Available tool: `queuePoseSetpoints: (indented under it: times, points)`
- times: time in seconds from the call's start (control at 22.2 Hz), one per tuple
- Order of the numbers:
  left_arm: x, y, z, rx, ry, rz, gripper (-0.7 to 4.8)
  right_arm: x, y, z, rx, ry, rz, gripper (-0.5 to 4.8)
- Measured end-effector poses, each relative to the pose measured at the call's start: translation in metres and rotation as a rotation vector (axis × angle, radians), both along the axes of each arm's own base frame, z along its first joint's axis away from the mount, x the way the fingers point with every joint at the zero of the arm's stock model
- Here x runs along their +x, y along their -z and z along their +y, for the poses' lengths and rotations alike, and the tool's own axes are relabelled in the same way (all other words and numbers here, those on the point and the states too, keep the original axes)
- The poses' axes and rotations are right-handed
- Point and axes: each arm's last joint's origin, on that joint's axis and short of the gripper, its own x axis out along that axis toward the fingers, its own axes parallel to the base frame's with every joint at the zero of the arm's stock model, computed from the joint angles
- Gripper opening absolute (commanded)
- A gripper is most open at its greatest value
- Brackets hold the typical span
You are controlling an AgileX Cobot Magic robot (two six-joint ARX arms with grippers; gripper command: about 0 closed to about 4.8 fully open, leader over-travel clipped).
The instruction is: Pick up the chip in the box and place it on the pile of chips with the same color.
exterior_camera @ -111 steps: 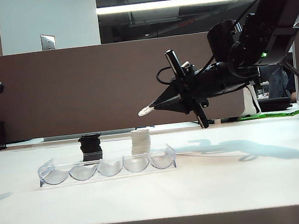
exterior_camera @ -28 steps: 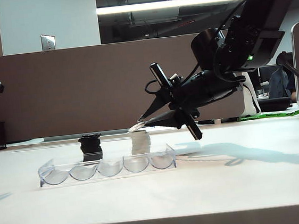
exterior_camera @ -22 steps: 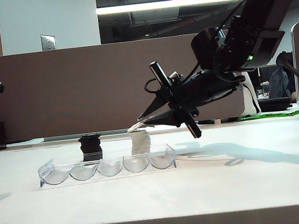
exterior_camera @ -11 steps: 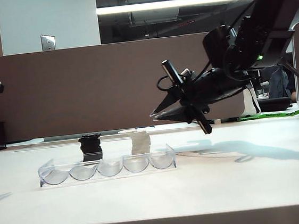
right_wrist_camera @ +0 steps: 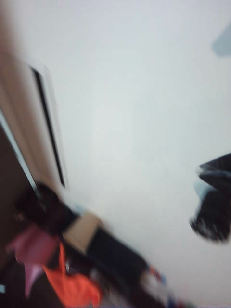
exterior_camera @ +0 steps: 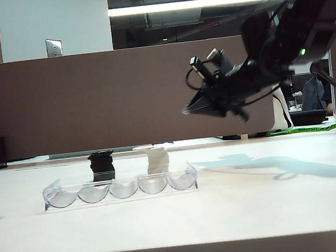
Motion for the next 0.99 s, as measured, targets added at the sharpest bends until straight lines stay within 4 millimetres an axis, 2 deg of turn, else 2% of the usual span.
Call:
queuePoseSetpoints:
  times: [0.09,0.18,0.22,0.31,0.49,0.67,0.72,0.76,0.9,0.99]
  points:
    - [0.0,-0.001,0.0,0.0,-0.015,-0.013,-0.06,-0.004,-0.019,-0.013,-0.203,0.14,-0.125,-0.08]
    - [0.001,-0.003,0.0,0.0,-0.013,-0.034,-0.06,-0.008,-0.03,-0.019,-0.358,0.199,-0.2,-0.08]
    - [0.001,-0.005,0.0,0.021,-0.006,-0.065,-0.06,-0.014,-0.041,-0.024,-0.531,0.253,-0.263,-0.06]
    - [0.0,-0.01,0.001,0.058,-0.006,-0.122,-0.06,-0.023,-0.06,-0.031,-0.704,0.332,-0.325,-0.06]
    - [-0.004,-0.019,0.004,0.04,-0.062,-0.202,-0.06,-0.042,-0.085,-0.058,-0.723,0.428,-0.381,-0.06]
    - [-0.013,-0.028,0.008,-0.037,-0.073,-0.256,-0.06,-0.075,-0.092,-0.083,-0.692,0.471,-0.421,-0.06]
    - [-0.017,-0.03,0.01,-0.052,-0.074,-0.273,-0.06,-0.094,-0.094,-0.094,-0.681,0.482,-0.433,-0.06]
    - [-0.019,-0.03,0.01,-0.053,-0.075,-0.275,-0.06,-0.102,-0.095,-0.099,-0.675,0.483,-0.439,-0.06]
    - [-0.031,-0.032,0.015,-0.064,-0.075,-0.283,-0.06,-0.143,-0.096,-0.123,-0.616,0.514,-0.476,-0.06]
    - [-0.04,-0.031,0.019,-0.1,-0.081,-0.277,-0.06,-0.166,-0.093,-0.131,-0.597,0.525,-0.489,-0.06]
